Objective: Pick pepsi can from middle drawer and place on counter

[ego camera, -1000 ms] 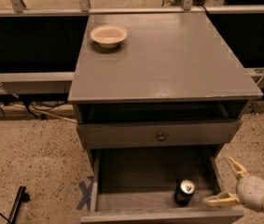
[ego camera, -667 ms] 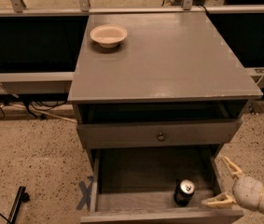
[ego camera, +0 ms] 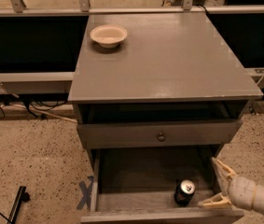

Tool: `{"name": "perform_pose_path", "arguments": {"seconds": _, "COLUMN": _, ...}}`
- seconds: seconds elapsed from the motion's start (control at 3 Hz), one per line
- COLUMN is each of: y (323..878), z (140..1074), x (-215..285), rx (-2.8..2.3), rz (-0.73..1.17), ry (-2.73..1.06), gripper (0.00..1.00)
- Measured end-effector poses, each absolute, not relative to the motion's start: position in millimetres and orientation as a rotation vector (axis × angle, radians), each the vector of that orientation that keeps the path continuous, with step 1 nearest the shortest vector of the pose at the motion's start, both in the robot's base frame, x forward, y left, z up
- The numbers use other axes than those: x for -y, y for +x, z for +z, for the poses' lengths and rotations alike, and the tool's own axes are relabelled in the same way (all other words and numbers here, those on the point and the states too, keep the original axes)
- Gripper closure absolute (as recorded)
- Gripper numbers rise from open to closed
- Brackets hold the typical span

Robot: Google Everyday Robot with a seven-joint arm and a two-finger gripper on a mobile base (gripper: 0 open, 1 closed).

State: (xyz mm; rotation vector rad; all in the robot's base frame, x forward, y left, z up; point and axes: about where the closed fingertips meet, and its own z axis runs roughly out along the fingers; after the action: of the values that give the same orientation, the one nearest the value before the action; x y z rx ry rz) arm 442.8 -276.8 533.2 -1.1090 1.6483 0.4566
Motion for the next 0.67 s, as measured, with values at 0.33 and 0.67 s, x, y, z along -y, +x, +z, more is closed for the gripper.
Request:
{"name": "perform_pose_path", "arguments": {"seconds": 0.33, "y": 440.2, "z": 507.7, "x": 261.9, "rx": -1.663, "rz": 0.531, "ry": -1.183, "gripper": 0.10}}
{"name": "perform_pose_path", "arguments": {"seconds": 0.67, "y": 437.6, "z": 486.3, "x": 245.1, "rx": -1.659, "rz": 0.600, "ry": -1.248, "gripper": 0.09}}
